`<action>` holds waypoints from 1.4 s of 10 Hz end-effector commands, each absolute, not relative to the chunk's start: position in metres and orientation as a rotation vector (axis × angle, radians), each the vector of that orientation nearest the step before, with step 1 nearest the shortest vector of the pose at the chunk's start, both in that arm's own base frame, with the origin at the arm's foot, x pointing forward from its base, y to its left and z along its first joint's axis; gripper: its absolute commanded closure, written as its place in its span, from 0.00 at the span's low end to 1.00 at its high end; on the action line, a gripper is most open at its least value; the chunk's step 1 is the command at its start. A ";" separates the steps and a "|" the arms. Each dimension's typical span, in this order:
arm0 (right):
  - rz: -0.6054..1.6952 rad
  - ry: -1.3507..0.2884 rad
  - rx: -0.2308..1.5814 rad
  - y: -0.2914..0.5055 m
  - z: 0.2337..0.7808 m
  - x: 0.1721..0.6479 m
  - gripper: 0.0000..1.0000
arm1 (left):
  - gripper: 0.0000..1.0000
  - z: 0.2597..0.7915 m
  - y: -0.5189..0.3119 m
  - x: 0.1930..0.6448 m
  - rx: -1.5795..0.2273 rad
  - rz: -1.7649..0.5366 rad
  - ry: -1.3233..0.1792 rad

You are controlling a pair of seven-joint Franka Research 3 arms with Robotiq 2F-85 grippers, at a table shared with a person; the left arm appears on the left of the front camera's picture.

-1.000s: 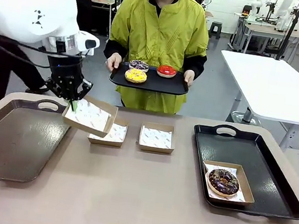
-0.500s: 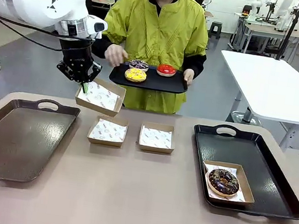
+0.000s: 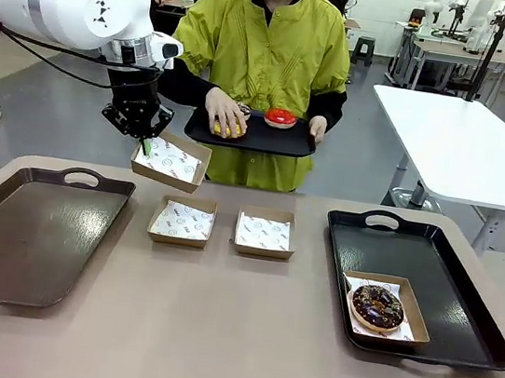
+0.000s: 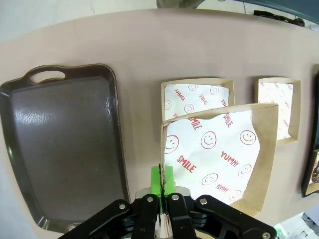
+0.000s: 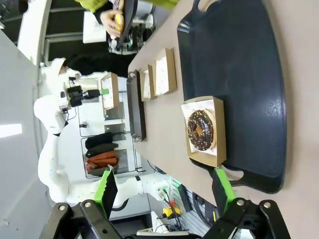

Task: Individually package the donuts and arrange them on the tray.
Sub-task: Place the picked Paper togo box on the Handle tray while simultaneously picking up another Paper togo box from the table with the other hand.

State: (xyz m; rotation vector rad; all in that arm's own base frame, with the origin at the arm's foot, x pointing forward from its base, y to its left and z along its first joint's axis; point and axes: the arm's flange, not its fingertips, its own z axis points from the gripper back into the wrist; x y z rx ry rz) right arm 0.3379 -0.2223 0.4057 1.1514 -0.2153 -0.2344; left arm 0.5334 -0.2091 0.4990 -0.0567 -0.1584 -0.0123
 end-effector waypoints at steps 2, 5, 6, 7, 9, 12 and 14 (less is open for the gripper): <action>-0.258 -0.213 1.164 -0.228 0.404 0.333 0.00 | 1.00 0.502 -0.209 0.530 -0.056 -0.001 -0.161; -0.258 -0.213 1.164 -0.228 0.404 0.333 0.00 | 1.00 0.502 -0.209 0.530 -0.056 -0.001 -0.161; -0.258 -0.213 1.164 -0.228 0.404 0.333 0.00 | 1.00 0.502 -0.209 0.530 -0.056 -0.001 -0.161; -0.258 -0.213 1.164 -0.228 0.404 0.333 0.00 | 1.00 0.502 -0.209 0.530 -0.056 -0.001 -0.161; -0.258 -0.213 1.164 -0.228 0.404 0.333 0.00 | 1.00 0.502 -0.209 0.530 -0.056 -0.001 -0.161; -0.258 -0.213 1.164 -0.228 0.404 0.333 0.00 | 1.00 0.502 -0.209 0.530 -0.056 -0.001 -0.161; -0.258 -0.213 1.164 -0.228 0.404 0.333 0.00 | 1.00 0.502 -0.209 0.530 -0.056 -0.001 -0.161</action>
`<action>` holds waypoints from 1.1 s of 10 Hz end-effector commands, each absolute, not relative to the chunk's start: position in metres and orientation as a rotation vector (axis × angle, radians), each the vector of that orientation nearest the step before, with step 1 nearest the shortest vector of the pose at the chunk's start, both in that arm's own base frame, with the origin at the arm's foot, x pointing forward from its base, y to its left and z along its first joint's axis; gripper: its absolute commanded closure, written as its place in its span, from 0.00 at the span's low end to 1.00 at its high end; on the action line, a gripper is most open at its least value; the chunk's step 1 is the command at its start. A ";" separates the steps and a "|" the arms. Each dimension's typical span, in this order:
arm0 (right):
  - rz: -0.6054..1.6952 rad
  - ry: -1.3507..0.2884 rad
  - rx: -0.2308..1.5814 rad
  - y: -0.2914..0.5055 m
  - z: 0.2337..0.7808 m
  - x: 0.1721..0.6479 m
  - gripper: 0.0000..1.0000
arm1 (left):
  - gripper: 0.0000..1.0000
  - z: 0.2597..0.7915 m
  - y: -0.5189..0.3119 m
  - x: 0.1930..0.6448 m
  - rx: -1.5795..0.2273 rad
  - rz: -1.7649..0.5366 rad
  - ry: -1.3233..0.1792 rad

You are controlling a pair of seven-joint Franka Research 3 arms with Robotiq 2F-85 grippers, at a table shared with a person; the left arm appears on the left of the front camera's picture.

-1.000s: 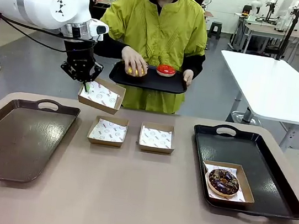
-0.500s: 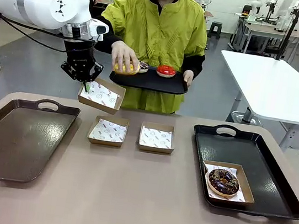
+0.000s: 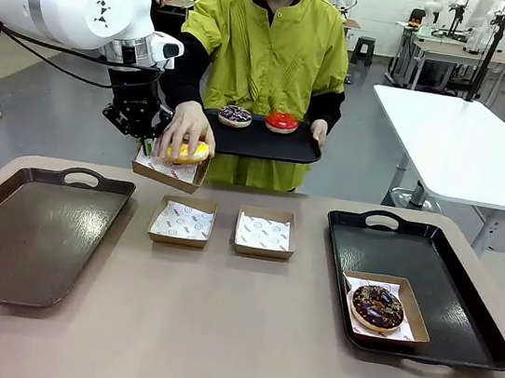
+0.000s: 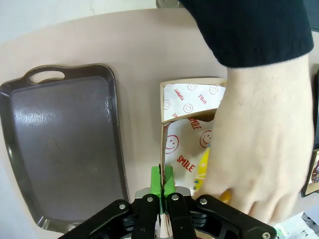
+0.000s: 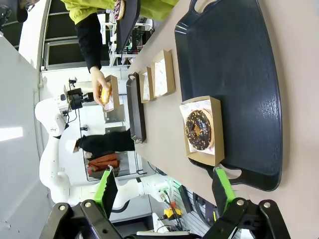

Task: Individually package the donuts and arrange them on the tray.
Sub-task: Place the picked Paper togo box on the Handle tray while simultaneously picking up another Paper togo box from the table with the other hand.

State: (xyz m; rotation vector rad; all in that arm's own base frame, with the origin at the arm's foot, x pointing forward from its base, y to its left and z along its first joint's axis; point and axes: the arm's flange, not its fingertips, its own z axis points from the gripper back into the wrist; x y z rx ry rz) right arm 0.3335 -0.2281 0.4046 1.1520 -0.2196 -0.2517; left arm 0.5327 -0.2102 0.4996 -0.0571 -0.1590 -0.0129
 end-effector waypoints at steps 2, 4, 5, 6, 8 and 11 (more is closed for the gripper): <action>-0.258 -0.213 1.164 -0.228 0.404 0.333 0.00 | 1.00 0.502 -0.209 0.530 -0.056 -0.001 -0.161; -0.258 -0.213 1.164 -0.228 0.404 0.333 0.00 | 1.00 0.502 -0.209 0.530 -0.056 -0.001 -0.161; -0.258 -0.213 1.164 -0.228 0.404 0.333 0.00 | 1.00 0.502 -0.209 0.530 -0.056 -0.001 -0.161; -0.258 -0.213 1.164 -0.228 0.404 0.333 0.00 | 1.00 0.502 -0.209 0.530 -0.056 -0.001 -0.161; -0.258 -0.213 1.164 -0.228 0.404 0.333 0.00 | 1.00 0.502 -0.209 0.530 -0.056 -0.001 -0.161; -0.279 -0.242 1.104 -0.216 0.423 0.348 0.00 | 0.99 0.506 -0.196 0.525 -0.078 -0.027 -0.141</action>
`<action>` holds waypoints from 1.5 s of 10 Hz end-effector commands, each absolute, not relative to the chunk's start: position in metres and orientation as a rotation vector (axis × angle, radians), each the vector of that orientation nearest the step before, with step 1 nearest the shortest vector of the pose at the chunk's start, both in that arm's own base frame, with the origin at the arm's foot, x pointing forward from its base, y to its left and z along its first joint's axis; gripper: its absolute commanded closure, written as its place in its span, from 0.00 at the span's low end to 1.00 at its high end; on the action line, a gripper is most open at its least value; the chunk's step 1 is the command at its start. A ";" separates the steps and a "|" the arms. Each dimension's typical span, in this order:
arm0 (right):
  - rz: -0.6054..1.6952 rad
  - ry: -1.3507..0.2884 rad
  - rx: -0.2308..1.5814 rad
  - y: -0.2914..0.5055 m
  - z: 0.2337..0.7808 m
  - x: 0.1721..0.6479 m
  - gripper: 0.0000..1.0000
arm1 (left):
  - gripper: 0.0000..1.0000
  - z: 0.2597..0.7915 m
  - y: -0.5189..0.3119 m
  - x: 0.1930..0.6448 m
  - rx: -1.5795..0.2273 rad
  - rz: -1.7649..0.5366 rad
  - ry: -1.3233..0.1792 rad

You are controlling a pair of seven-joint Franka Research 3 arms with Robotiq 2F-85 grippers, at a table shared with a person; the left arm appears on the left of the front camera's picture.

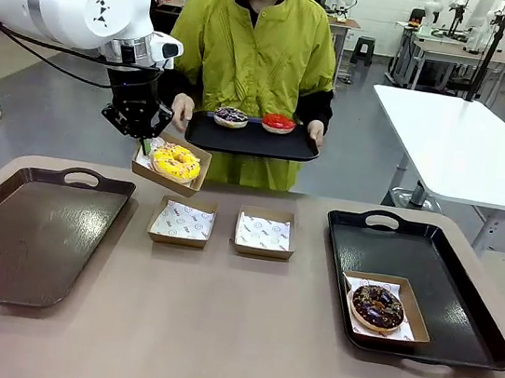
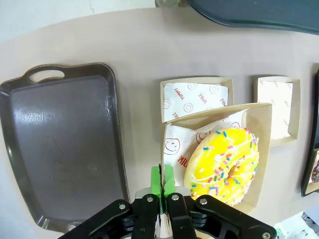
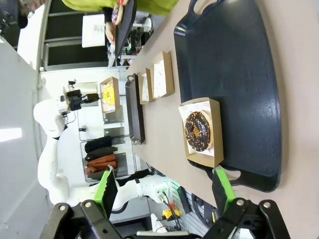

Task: Individually package the donuts and arrange them on the tray.
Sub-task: Place the picked Paper togo box on the Handle tray while simultaneously picking up another Paper togo box from the table with the other hand.

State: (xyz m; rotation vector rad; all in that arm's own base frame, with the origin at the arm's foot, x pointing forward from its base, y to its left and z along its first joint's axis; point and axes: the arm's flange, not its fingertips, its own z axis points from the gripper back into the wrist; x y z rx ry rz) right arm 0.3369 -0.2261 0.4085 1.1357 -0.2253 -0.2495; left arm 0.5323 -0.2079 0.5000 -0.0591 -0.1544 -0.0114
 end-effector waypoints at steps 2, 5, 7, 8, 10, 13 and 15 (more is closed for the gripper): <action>-0.269 -0.225 1.015 -0.172 0.470 0.389 0.00 | 0.99 0.524 -0.155 0.502 -0.096 -0.017 -0.143; -0.267 -0.156 0.878 -0.080 0.519 0.457 0.00 | 0.99 0.532 -0.097 0.456 -0.140 -0.019 -0.122; -0.243 -0.167 0.765 -0.013 0.518 0.488 0.00 | 0.99 0.519 -0.068 0.430 -0.158 -0.013 -0.105; -0.224 -0.170 0.715 0.021 0.514 0.498 0.00 | 0.99 0.516 -0.053 0.423 -0.155 0.004 -0.116; -0.189 -0.201 0.591 0.079 0.491 0.508 0.00 | 0.99 0.506 -0.031 0.400 -0.148 0.010 -0.139; -0.129 -0.234 0.508 0.133 0.464 0.512 0.00 | 0.99 0.494 -0.015 0.381 -0.049 -0.015 -0.154; -0.099 -0.227 0.481 0.155 0.446 0.512 0.00 | 0.99 0.483 -0.013 0.376 0.023 -0.012 -0.122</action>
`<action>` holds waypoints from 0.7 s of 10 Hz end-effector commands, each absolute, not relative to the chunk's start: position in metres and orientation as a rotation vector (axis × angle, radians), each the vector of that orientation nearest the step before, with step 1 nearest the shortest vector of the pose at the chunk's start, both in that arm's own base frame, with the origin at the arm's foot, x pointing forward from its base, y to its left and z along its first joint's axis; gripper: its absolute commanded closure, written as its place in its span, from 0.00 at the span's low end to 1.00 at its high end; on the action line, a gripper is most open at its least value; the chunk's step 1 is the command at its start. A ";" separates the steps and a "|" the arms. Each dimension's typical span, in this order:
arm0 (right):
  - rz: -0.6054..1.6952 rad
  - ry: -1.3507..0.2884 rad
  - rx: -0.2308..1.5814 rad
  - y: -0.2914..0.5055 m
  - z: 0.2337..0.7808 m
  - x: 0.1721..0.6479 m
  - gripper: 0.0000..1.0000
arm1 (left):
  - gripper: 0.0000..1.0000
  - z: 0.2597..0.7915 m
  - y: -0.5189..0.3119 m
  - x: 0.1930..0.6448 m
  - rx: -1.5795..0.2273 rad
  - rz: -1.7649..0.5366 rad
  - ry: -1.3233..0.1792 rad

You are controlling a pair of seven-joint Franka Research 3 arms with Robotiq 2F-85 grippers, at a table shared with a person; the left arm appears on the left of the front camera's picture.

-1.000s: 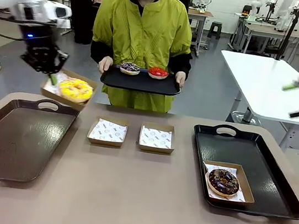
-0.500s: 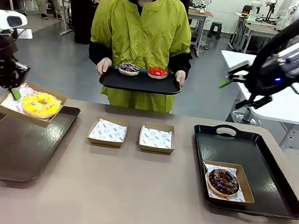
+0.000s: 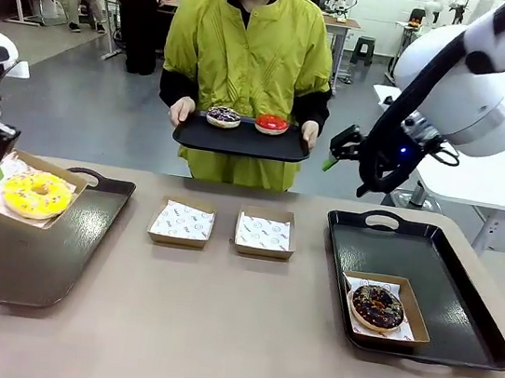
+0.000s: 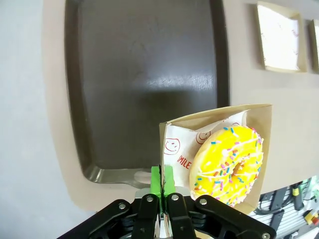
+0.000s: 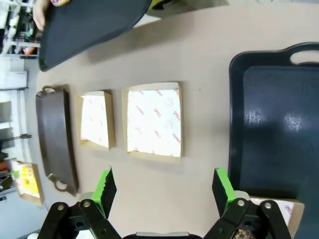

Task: Individually package the donuts and arrange them on the tray.
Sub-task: Place the picked Paper togo box on the Handle tray while simultaneously picking up another Paper togo box from the table with the other hand.

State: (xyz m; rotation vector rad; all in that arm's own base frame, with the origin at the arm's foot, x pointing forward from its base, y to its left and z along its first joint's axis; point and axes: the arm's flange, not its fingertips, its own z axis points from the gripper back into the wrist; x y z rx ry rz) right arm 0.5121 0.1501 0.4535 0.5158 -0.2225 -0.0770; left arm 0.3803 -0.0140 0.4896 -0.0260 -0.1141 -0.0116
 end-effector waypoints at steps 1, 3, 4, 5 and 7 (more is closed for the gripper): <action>-0.087 -0.212 0.486 0.161 0.439 0.511 0.00 | 0.99 0.481 -0.011 0.377 0.029 -0.002 -0.122; -0.067 -0.212 0.509 0.157 0.445 0.512 0.00 | 0.99 0.484 -0.012 0.378 -0.003 -0.017 -0.104; -0.067 -0.212 0.509 0.157 0.445 0.512 0.00 | 0.99 0.484 -0.012 0.378 -0.003 -0.017 -0.104; -0.067 -0.212 0.509 0.157 0.445 0.512 0.00 | 0.99 0.484 -0.012 0.378 -0.003 -0.017 -0.104; -0.067 -0.212 0.509 0.157 0.445 0.512 0.00 | 0.99 0.484 -0.012 0.378 -0.003 -0.017 -0.104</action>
